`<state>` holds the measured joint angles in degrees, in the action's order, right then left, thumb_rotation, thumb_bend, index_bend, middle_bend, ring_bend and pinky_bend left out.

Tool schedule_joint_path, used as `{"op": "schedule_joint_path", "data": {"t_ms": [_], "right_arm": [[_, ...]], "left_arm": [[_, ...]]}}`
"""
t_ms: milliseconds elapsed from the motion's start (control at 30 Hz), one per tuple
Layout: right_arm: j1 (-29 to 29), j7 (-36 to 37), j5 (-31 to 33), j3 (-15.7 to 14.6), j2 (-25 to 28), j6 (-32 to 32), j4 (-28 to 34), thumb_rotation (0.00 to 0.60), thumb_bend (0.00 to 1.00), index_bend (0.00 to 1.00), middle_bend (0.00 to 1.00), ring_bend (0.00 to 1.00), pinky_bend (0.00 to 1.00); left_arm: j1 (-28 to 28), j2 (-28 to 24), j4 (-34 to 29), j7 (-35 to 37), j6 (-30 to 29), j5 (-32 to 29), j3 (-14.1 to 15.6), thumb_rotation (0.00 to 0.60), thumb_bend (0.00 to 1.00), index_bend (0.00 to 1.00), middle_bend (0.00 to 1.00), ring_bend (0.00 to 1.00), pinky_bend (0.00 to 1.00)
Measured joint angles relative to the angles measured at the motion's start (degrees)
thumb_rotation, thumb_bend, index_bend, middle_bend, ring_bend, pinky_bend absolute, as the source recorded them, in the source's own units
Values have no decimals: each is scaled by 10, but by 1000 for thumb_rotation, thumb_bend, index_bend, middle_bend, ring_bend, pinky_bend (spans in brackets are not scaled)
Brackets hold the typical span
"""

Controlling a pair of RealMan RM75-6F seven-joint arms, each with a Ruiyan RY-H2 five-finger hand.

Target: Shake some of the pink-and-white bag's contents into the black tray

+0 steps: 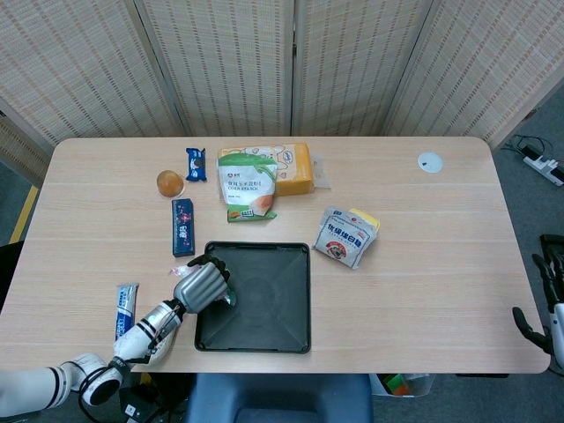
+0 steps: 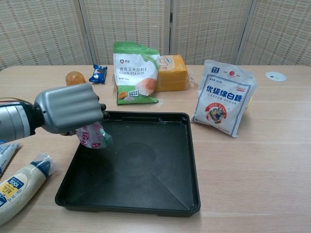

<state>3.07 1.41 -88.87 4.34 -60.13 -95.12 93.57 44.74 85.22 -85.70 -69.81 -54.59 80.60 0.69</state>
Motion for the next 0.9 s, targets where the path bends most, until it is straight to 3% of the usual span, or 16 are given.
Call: {"op": "schedule_joint_path", "data": {"t_ms": [300,467,667,900], "right_arm": [[0,0,-1,0,-2,1,0,600,351,0,0,34,43],[2,0,0,-1,-1,-2,0,600,351,0,0,34,43],[4,2,2,-1,-3,-2,-2,600,351,0,0,34,44],[6,0,3,0,-1,-6,1,600,350,0,0,34,43]], "left_arm": [[2,-2,-7,-40,19,-43,10,600,611,585,773,763,695],[3,-2,-14,-43,18,-57,9,600,611,563,773,763,695],[2,-6,-19,22,6,-41,5,600,612,551,775,762,695],[-3,-6,-1,172,-18,14,4,600,610,536,775,752,695]]}}
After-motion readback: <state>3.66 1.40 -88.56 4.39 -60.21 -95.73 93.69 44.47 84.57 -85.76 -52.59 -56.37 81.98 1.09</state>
